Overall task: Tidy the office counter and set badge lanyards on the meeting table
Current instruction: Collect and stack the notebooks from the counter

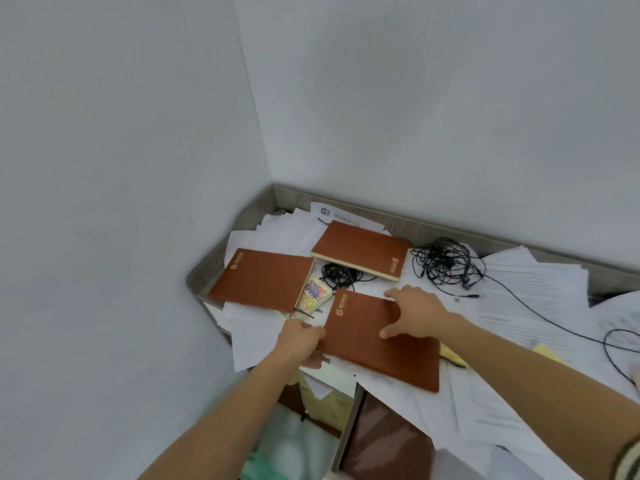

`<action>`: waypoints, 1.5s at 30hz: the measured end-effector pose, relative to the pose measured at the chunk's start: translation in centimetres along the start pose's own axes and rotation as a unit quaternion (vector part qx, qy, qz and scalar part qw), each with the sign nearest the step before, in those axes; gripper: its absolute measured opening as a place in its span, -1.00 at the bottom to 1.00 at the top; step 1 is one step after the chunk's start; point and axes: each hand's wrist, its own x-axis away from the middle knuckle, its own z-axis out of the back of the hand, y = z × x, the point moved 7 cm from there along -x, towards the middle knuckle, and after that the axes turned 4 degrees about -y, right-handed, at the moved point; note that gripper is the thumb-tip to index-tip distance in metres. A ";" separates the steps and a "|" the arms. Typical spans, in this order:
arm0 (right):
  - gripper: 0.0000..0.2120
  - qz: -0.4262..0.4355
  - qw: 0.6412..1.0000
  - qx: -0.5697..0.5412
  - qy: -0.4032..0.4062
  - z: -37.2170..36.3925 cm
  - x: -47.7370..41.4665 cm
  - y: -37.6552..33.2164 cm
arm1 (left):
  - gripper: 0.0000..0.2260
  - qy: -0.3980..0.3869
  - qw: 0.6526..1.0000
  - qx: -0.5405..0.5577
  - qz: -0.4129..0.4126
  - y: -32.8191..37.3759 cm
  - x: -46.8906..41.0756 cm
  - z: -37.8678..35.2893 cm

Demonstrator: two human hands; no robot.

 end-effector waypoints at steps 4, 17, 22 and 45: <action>-0.08 0.026 0.998 -0.049 -0.042 0.3 -1.8 0.8 | -0.87 0.007 0.985 0.168 0.029 0.7 0.0 -0.4; -0.69 0.031 0.867 -0.498 -0.015 2.6 -2.0 1.5 | -0.70 -0.159 0.917 0.365 -0.033 3.0 -0.7 -3.0; -0.68 -0.092 0.745 -0.661 0.011 1.4 -2.6 1.7 | -0.78 -0.105 0.918 0.380 -0.044 3.0 -1.6 -1.0; -0.97 -0.065 0.461 -0.884 0.047 5.4 -5.4 -4.0 | -0.69 -0.035 0.888 0.458 0.020 -3.2 -4.1 5.3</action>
